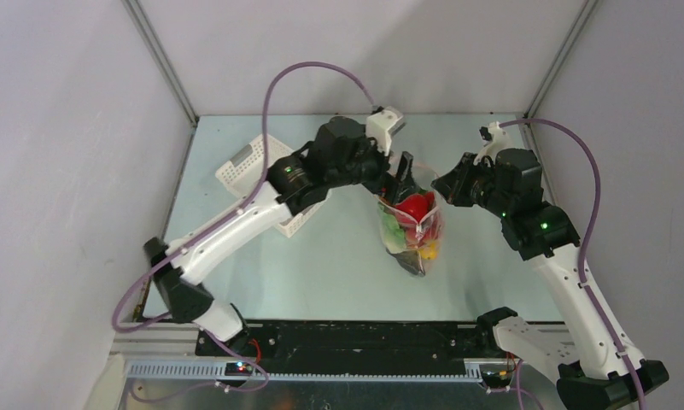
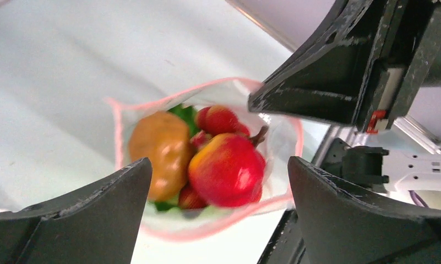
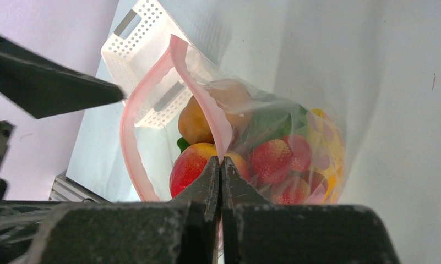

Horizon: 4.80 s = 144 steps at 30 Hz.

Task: Place the food in the zip-top bag and seal the zipper
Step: Place the fake vegetable in the zipper food storage bag, then adjust the zipper food storage bag at the center of the board.

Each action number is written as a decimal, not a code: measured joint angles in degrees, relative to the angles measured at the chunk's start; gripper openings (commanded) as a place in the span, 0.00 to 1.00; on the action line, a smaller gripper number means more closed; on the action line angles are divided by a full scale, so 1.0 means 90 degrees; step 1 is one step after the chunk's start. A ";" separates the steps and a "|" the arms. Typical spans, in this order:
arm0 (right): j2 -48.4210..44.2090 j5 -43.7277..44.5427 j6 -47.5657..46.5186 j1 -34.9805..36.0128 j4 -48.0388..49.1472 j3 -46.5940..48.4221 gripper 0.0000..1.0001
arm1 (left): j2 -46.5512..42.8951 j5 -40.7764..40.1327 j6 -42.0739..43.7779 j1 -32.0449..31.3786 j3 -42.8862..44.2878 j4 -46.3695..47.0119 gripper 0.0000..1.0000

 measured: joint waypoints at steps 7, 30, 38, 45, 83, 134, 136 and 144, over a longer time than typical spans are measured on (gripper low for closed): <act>-0.0051 -0.0032 0.0000 0.0000 0.0015 -0.0034 0.00 | -0.1637 -0.2028 -0.0233 -0.0005 -0.1214 0.0158 1.00; -0.0165 0.0027 0.0000 0.0408 0.0119 -0.0197 0.00 | 0.0520 -0.2965 -0.1277 -0.0002 0.0087 -0.1086 0.00; -0.0355 0.0226 0.0097 0.1243 0.0131 -0.0219 0.05 | 0.0279 -0.2429 -0.0794 -0.0010 0.0114 -0.0913 0.00; -0.0192 0.0811 0.0525 0.2703 0.0537 -0.0219 0.10 | 0.0148 -0.1411 -0.0010 0.0005 0.0639 -0.0675 0.00; -0.0920 0.0172 -0.2873 0.1277 0.0447 -0.0631 0.64 | 0.0702 0.1812 0.2382 0.0355 0.0789 -0.0840 0.00; -0.0488 -0.2973 -0.5054 0.0517 0.0843 -0.1205 0.00 | -0.0153 0.3485 0.2368 0.1115 -0.0794 0.0508 1.00; -0.0486 -0.2924 -0.4918 0.0452 0.0889 -0.1205 0.00 | -0.0678 0.3548 0.2137 0.1341 -0.1467 0.0981 1.00; -0.0430 -0.2290 -0.3721 -0.0158 0.1202 -0.1207 0.00 | -0.3082 0.3563 0.1345 0.1950 -0.4711 0.3150 1.00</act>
